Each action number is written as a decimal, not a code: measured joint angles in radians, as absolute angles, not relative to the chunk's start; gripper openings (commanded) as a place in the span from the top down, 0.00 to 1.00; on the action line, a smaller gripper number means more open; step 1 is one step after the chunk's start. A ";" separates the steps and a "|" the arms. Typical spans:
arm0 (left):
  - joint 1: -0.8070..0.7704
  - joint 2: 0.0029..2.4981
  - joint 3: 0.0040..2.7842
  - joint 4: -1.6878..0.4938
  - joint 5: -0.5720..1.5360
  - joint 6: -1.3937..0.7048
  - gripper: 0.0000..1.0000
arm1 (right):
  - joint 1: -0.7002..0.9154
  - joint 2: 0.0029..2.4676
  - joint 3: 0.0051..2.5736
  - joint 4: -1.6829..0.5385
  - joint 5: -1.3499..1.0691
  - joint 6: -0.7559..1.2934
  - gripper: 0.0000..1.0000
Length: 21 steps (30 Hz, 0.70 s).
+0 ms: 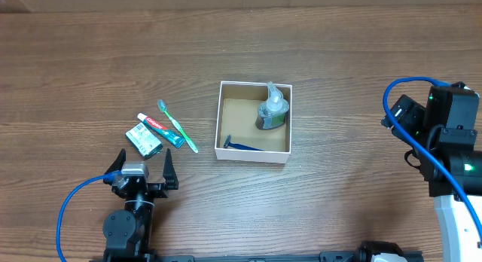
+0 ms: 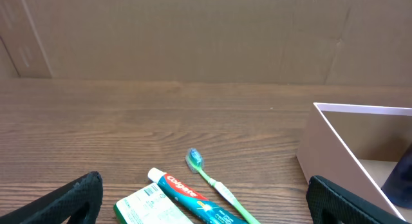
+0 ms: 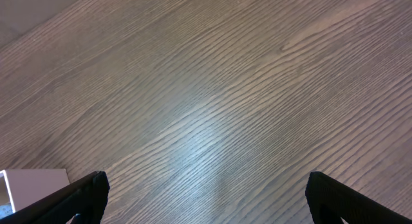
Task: Pack container
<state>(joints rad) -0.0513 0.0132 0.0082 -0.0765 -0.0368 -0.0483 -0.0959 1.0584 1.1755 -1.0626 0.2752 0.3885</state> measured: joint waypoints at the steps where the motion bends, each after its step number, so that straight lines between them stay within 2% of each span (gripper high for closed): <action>1: -0.051 0.013 0.008 -0.077 -0.033 -0.049 0.00 | -0.096 1.058 1.176 -1.063 0.276 0.389 0.00; 3: -0.051 0.013 0.008 -0.075 0.011 -0.105 0.00 | -0.096 1.058 1.176 -1.062 0.275 0.389 0.00; 8: -0.052 0.014 0.008 -0.054 0.199 -0.450 0.00 | -0.096 1.058 1.176 -1.062 0.272 0.389 0.00; 11: -0.052 0.014 0.012 -0.068 0.306 -0.564 0.00 | -0.096 1.058 1.176 -1.062 0.270 0.389 0.00; 17: -0.053 0.047 0.251 -0.430 0.334 -0.576 0.00 | -0.096 1.058 1.176 -1.063 0.269 0.389 0.00; 21: -0.052 0.231 0.699 -0.806 0.146 -0.527 0.00 | -0.097 1.058 1.176 -1.063 0.269 0.389 0.00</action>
<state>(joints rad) -0.0525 0.2310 0.6991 -0.8062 0.1463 -0.5274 -0.0967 1.0584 1.1755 -1.0634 0.2691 0.3889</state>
